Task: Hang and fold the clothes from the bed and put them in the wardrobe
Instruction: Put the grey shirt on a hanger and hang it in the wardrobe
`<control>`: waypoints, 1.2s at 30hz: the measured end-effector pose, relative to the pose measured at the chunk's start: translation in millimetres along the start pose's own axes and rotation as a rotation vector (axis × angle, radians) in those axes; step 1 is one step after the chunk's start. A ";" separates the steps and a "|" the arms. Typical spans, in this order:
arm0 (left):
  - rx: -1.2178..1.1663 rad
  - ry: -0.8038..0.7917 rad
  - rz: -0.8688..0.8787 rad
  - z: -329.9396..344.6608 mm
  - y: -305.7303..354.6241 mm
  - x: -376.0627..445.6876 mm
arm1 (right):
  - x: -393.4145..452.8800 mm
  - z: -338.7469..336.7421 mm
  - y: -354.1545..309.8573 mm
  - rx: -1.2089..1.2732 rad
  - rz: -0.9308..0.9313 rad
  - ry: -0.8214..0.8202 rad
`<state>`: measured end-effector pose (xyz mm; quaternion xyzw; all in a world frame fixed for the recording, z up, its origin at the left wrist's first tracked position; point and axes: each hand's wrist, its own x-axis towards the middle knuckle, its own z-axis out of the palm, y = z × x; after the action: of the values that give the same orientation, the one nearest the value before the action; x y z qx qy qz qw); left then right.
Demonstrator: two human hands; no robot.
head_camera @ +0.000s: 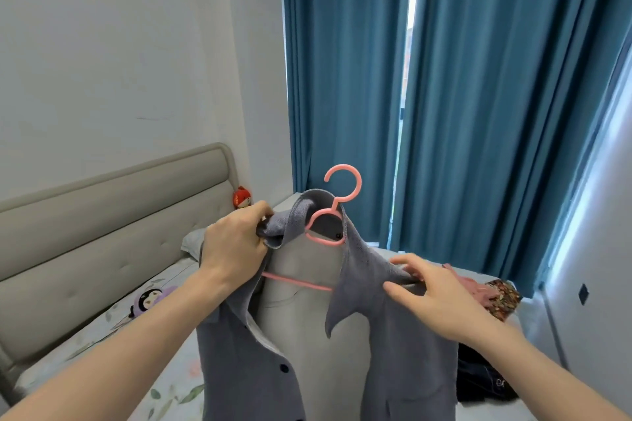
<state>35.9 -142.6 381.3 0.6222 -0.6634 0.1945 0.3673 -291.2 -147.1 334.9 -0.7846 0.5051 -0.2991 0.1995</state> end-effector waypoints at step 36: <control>-0.715 0.011 -0.203 -42.6 29.3 10.2 | 2.2 37.2 20.7 -0.030 0.136 0.066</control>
<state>18.4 -114.7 422.5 0.5162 -0.6223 -0.0836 0.5825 -279.5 -157.2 295.1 -0.7413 0.5678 -0.3029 0.1907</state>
